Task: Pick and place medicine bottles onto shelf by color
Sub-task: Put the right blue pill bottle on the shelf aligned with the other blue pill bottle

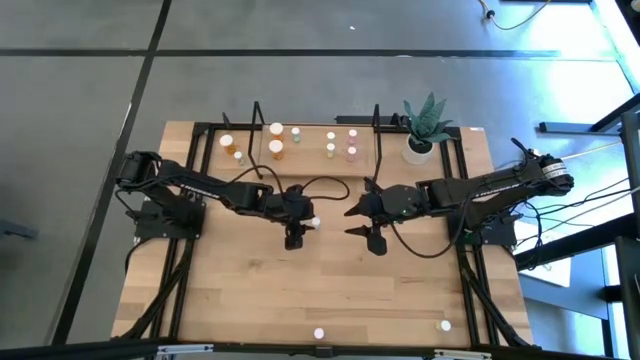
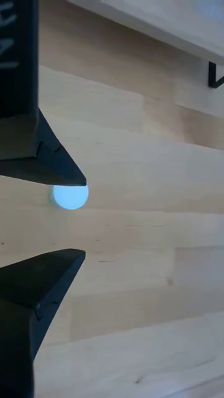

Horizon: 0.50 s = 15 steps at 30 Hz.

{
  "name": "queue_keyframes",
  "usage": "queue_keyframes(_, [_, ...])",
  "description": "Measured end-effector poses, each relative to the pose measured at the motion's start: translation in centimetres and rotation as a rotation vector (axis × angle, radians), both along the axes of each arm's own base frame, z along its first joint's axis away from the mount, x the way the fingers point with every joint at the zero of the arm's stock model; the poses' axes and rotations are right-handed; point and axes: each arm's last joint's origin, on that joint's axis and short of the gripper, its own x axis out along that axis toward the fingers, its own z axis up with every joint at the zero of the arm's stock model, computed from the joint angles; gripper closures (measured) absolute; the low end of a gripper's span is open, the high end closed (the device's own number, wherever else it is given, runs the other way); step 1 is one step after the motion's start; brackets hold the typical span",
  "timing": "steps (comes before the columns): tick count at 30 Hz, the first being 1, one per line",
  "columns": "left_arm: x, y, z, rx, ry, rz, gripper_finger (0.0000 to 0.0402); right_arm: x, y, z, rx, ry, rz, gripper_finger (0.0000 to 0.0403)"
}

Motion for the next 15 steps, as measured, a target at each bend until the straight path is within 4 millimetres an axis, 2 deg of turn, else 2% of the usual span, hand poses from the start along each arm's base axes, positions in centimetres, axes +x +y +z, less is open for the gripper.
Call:
queue_keyframes(9, [0.1, 0.2, -0.5, 0.037, 0.02, 0.0, 0.0176, 0.0, 0.0, 0.0, 0.0, 0.0, 0.0, 0.0179])
queue_keyframes(15, [0.7, 0.6, -1.9, 0.041, 0.058, -0.003, 0.0169, 0.0, 0.0, 0.0, 0.0, -0.002, 0.0, 0.0179])
